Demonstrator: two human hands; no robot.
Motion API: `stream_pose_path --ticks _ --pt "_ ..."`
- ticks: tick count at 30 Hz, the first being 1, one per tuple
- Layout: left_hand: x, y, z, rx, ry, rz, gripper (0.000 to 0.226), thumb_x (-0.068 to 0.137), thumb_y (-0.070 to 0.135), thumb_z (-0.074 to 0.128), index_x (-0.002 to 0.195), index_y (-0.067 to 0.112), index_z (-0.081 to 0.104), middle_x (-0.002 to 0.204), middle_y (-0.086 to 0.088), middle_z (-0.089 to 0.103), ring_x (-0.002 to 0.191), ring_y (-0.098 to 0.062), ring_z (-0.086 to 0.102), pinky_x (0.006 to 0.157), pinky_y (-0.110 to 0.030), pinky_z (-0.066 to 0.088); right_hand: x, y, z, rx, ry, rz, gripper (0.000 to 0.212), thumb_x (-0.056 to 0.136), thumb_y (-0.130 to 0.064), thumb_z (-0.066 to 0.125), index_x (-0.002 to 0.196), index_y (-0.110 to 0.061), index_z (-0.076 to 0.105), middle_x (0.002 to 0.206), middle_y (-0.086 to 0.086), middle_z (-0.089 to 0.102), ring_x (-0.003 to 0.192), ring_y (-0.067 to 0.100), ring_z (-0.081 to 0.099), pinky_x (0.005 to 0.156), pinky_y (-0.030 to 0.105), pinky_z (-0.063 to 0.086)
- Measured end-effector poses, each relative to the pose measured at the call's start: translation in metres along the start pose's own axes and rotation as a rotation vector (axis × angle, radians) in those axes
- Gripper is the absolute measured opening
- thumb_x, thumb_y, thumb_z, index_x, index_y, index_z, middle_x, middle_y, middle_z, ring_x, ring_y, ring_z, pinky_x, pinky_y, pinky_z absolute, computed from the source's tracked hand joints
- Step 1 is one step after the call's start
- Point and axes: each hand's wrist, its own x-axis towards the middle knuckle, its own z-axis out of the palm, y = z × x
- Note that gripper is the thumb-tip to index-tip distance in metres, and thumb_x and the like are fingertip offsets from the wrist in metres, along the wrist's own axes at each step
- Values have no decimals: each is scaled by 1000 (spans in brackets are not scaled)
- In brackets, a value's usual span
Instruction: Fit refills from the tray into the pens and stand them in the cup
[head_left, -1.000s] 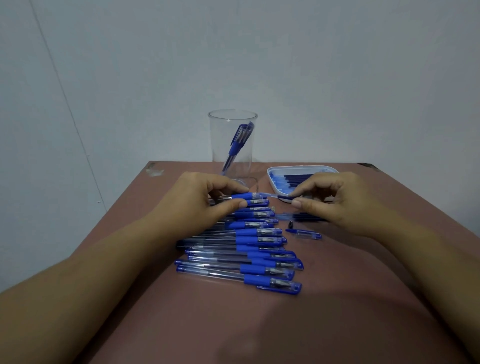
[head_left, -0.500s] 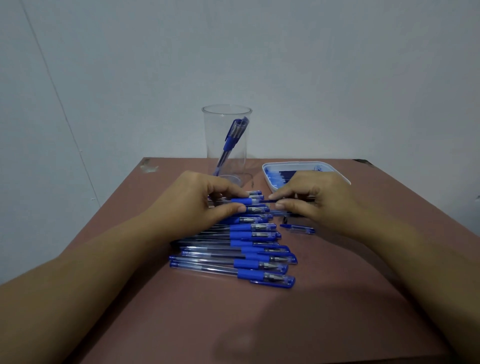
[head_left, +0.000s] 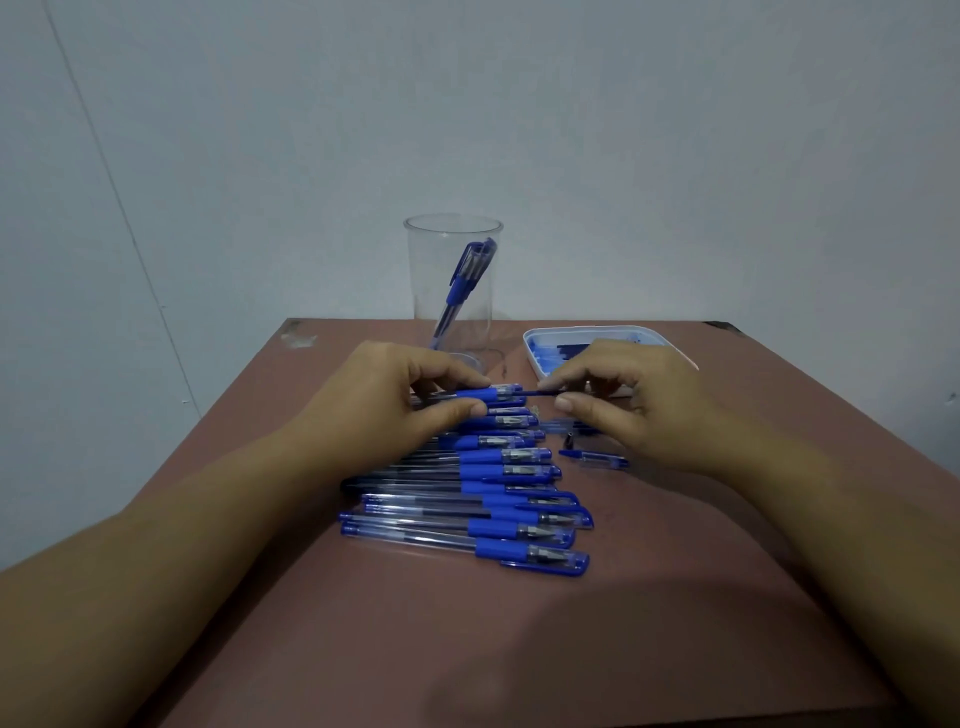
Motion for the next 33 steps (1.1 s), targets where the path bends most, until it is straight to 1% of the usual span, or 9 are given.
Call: stream_pose_path --ticks 4,7,9,14,18,20,23,29,33 --pt "1 0 -1 -19 27 -13 22 82 30 74 103 36 73 78 31 64 79 7 62 62 -5 44 -2 3 -5 31 58 18 29 87 -27 71 101 -49 58 89 -17 63 83 8 59 70 16 48" --pt "1 1 -1 -15 23 3 22 81 31 74 102 39 71 79 32 63 81 9 62 63 -4 43 -2 7 -4 42 76 59 24 87 -18 71 90 -38 59 81 -9 63 77 11 58 66 17 47" --pt "0 3 -1 -24 13 8 22 81 32 74 98 45 68 80 32 63 83 10 62 65 -4 45 -1 6 0 26 62 48 27 88 -17 70 88 -42 59 83 -12 64 79 9 60 68 17 47" --pt "0 4 -1 -18 6 9 22 81 34 74 99 46 67 83 31 65 85 6 64 67 -5 46 0 -1 5 26 10 -5 28 93 -31 60 112 -52 63 89 -23 60 87 4 59 72 13 45" --pt "0 3 -1 -18 13 -3 21 82 33 74 100 44 69 82 31 65 82 8 63 64 -4 44 -1 0 3 6 -91 51 40 96 -32 52 125 -59 47 96 -18 57 89 7 55 75 11 41" --pt "0 3 -1 -21 18 -6 22 82 31 74 101 42 69 83 32 64 83 9 63 65 -4 43 -1 3 -2 -17 -111 105 44 95 -29 57 119 -63 43 100 -21 55 90 4 54 74 12 40" --pt "0 3 -2 -22 16 -13 22 82 31 74 103 38 71 84 31 65 84 8 63 65 -4 44 -4 7 -8 -61 -188 152 33 89 -33 65 105 -60 53 98 -21 56 94 -2 53 80 21 46" --pt "0 2 -1 -25 18 -19 22 82 34 73 104 37 72 85 30 65 83 8 63 65 -5 45 -1 2 -8 -148 -311 198 15 88 -40 66 101 -46 69 96 -14 57 95 1 52 85 30 47" --pt "0 1 -1 -21 12 -17 24 81 36 73 104 38 72 85 30 65 84 8 63 67 -6 47 -2 -1 -7 -95 -255 221 12 89 -34 66 91 -45 66 91 -15 65 87 1 60 75 23 49"
